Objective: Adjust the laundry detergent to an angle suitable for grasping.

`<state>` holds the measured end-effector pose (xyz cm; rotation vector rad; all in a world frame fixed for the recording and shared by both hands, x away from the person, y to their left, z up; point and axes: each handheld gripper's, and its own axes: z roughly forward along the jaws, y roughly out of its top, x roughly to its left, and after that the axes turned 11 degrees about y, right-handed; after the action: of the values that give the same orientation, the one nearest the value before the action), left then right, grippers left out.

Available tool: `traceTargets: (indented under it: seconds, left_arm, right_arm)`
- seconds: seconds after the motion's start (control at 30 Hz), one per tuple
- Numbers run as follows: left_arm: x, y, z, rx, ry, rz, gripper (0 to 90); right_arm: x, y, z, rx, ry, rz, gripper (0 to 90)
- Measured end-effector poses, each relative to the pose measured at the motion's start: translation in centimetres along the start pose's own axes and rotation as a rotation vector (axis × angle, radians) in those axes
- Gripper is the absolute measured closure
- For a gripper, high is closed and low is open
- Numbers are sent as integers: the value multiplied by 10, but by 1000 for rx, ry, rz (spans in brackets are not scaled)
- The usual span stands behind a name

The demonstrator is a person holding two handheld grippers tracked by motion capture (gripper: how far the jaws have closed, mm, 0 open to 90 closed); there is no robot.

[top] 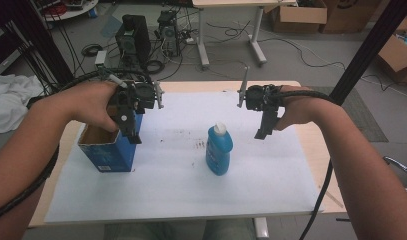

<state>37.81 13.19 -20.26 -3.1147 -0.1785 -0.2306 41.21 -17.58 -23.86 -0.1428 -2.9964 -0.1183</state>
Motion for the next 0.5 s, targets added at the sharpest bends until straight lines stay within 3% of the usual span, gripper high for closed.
traceTargets:
  seconds: [0.33, 0.5]
  left_arm:
    - [0, 3, -1, -1, 7, -2, 1]
    - [-2, 3, -2, -8, 7, -1, 1]
  right_arm:
    - [-2, -3, 1, 9, -3, 3, 3]
    - [2, -8, -2, -54, -13, 7, 0]
